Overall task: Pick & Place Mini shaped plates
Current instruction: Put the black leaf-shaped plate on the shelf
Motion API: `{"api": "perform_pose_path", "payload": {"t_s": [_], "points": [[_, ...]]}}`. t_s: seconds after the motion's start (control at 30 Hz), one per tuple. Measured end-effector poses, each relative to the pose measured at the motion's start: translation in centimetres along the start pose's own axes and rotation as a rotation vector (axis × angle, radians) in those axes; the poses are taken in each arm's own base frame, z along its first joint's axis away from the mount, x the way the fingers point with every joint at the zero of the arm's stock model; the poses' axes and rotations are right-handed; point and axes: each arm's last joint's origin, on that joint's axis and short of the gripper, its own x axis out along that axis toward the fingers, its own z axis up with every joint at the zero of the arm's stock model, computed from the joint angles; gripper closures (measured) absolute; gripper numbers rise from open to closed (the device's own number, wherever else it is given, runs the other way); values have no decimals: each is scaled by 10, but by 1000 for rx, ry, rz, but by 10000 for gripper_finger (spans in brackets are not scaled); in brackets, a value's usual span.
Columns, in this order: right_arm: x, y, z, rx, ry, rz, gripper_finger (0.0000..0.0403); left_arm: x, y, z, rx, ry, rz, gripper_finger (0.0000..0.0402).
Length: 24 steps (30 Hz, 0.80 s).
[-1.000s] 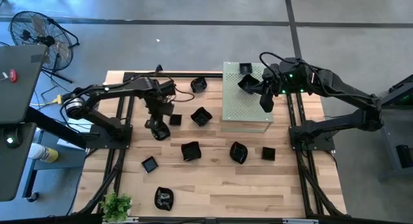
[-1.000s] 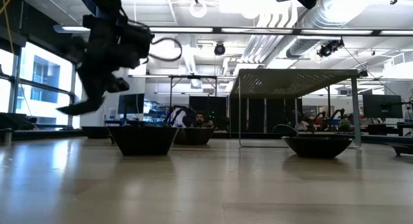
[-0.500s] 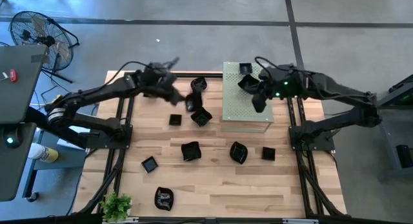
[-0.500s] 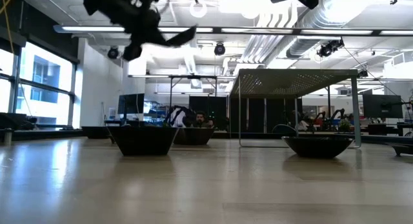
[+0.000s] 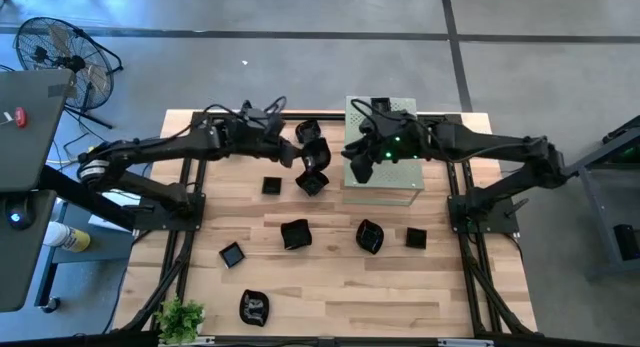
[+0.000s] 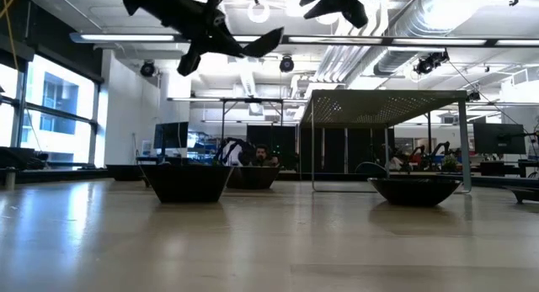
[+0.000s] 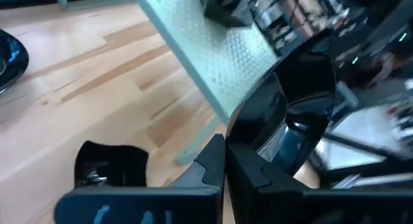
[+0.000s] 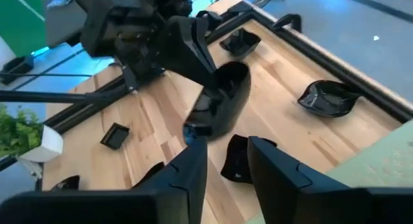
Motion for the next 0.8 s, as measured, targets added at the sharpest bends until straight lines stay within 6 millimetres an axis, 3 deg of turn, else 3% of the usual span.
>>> {"api": "perform_pose_path", "payload": {"t_s": [0.37, 0.8], "points": [[3, -3, 2, 46, 12, 30, 321, 13, -30, 16, 131, -53, 46, 401], [3, -6, 1, 69, -4, -48, 376, 18, -36, 23, 157, -56, 37, 401]]}}
